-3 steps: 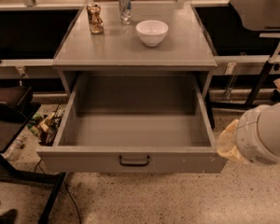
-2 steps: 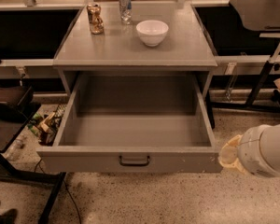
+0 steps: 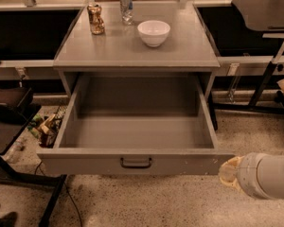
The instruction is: Close top drawer
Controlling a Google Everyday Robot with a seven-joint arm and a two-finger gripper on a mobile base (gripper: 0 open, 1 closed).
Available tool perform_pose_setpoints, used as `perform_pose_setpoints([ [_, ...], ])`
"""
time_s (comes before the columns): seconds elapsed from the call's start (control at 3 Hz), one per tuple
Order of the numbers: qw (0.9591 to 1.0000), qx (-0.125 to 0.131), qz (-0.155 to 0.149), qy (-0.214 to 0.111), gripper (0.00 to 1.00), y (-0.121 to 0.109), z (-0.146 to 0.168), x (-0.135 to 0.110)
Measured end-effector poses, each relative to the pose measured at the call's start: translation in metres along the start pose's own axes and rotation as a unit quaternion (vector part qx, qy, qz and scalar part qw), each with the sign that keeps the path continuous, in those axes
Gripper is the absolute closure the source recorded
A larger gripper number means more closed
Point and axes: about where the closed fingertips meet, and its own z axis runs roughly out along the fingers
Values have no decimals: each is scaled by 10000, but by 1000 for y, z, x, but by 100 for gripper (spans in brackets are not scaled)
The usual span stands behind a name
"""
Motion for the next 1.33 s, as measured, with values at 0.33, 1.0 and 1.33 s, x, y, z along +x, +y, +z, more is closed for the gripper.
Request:
perform_pose_setpoints([
  [0.33, 9998, 118, 58, -160, 100, 4, 36, 11],
  [1.0, 9992, -150, 218, -298, 100, 13, 100, 22],
  [1.33, 9990, -279, 315, -160, 100, 16, 120, 33],
])
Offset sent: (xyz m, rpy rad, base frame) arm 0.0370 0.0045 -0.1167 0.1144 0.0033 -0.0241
